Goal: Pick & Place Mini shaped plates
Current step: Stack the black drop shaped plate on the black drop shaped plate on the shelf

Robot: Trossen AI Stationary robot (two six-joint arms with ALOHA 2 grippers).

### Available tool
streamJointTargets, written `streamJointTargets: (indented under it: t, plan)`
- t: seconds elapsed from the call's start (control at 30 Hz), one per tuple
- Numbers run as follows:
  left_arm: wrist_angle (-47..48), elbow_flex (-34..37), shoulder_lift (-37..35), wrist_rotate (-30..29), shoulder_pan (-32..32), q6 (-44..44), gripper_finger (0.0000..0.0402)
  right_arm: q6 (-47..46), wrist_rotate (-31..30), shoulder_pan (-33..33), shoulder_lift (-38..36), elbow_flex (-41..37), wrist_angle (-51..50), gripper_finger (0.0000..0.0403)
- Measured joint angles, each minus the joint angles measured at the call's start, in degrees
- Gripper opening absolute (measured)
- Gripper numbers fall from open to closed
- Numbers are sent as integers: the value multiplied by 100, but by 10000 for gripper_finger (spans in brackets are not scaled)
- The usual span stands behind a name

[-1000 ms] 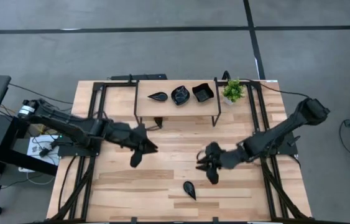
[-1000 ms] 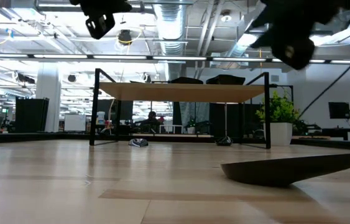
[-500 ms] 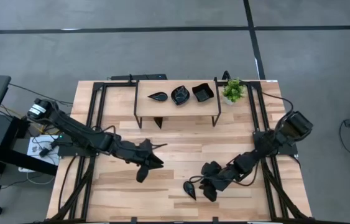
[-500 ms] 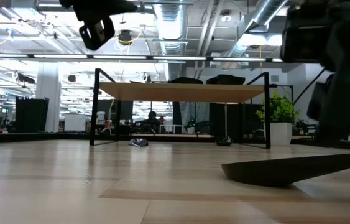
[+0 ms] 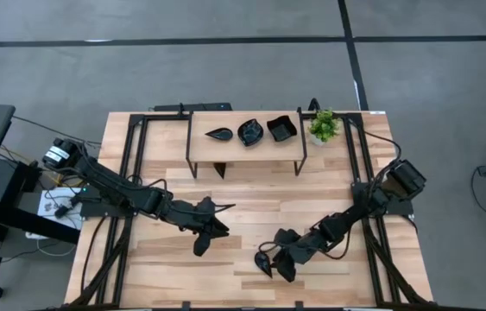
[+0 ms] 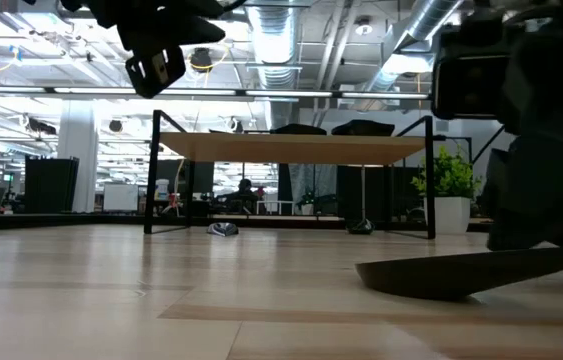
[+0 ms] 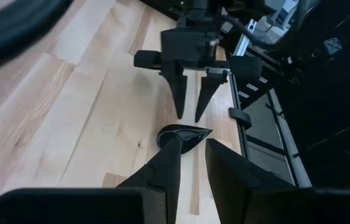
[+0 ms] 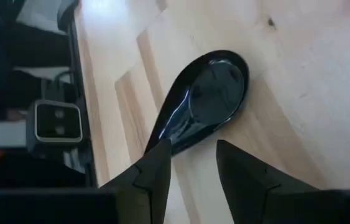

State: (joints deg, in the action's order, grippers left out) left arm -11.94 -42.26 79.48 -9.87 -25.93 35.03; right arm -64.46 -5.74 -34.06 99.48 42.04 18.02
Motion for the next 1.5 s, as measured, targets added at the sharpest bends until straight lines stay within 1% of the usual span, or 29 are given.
streamJointTargets:
  t: [0.1, 0.33, 0.7, 0.9, 1.0, 1.13, 1.2, 1.5]
  plan:
    - [-44, 0, 0, 2, -2, 0, 77, -252, 141, 108, 0, 0, -16, 124]
    - [-114, 0, 0, 2, -2, 0, 77, -510, 285, 306, 28, 0, 9, 124]
    - [-192, 0, 0, -27, -2, 0, 77, -371, 285, 605, 28, 0, 59, 124]
    - [-230, 0, 0, -42, -2, -2, 77, -248, 294, 642, 29, 0, -157, 124]
    - [-238, 0, 0, -42, -2, -14, 77, -250, 303, 645, 184, 0, -169, 124]
    - [-258, 0, 0, -59, -2, -22, 77, -249, 446, 645, 573, 30, 191, 124]
    - [-264, -2, 0, -61, 0, -24, 77, -245, 439, 636, 720, 117, 186, 124]
    - [-275, -4, 0, -61, -2, -24, 77, 98, 541, 634, 809, 385, 34, 124]
